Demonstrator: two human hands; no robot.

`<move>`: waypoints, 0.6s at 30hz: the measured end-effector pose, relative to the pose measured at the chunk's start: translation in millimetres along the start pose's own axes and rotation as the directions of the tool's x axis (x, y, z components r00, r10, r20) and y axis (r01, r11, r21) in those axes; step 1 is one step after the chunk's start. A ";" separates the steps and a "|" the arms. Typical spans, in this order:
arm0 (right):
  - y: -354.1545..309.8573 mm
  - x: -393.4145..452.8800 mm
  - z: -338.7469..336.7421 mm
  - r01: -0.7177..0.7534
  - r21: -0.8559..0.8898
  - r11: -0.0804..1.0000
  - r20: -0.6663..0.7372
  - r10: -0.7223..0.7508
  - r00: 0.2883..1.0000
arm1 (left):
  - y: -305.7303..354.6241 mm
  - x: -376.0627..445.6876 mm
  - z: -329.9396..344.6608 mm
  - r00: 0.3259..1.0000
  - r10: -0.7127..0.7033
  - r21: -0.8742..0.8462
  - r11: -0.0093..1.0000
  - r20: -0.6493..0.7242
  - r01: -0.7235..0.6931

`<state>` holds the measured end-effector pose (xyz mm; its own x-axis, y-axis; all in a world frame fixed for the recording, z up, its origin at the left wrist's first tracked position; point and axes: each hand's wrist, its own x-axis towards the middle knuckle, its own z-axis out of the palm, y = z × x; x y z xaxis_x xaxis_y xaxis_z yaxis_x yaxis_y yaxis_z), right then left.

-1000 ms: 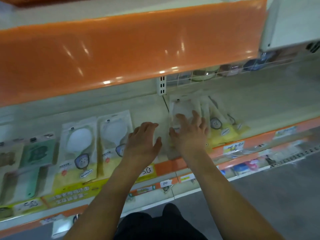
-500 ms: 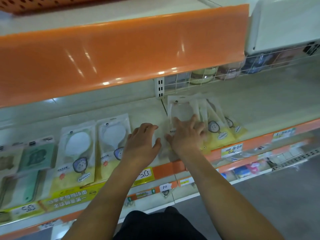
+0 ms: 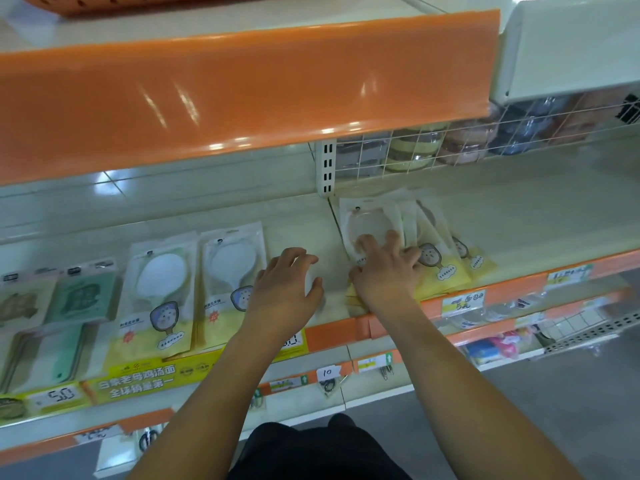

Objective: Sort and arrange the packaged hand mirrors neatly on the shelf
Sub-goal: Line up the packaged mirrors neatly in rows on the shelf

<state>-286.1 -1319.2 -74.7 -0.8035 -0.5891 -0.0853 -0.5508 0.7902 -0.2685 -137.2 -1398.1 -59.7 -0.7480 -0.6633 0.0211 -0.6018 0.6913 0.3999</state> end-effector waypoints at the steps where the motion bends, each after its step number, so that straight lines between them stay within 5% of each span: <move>1: 1.5 -0.2 -0.4 -0.002 0.010 1.000 0.000 0.002 1.000 | 0.0 -0.4 0.7 1.000 0.000 -0.006 1.000 -0.005 0.000; 18: -15.0 -28.7 -2.7 0.186 0.237 0.953 -0.138 -0.157 0.978 | -8.2 -17.6 -0.9 0.990 -0.058 0.015 0.998 -0.126 0.060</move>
<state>-255.4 -1313.7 -65.6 -0.7308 -0.6765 0.0913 -0.6213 0.6037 -0.4996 -118.9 -1392.4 -62.6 -0.6705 -0.7331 0.1136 -0.6499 0.6543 0.3867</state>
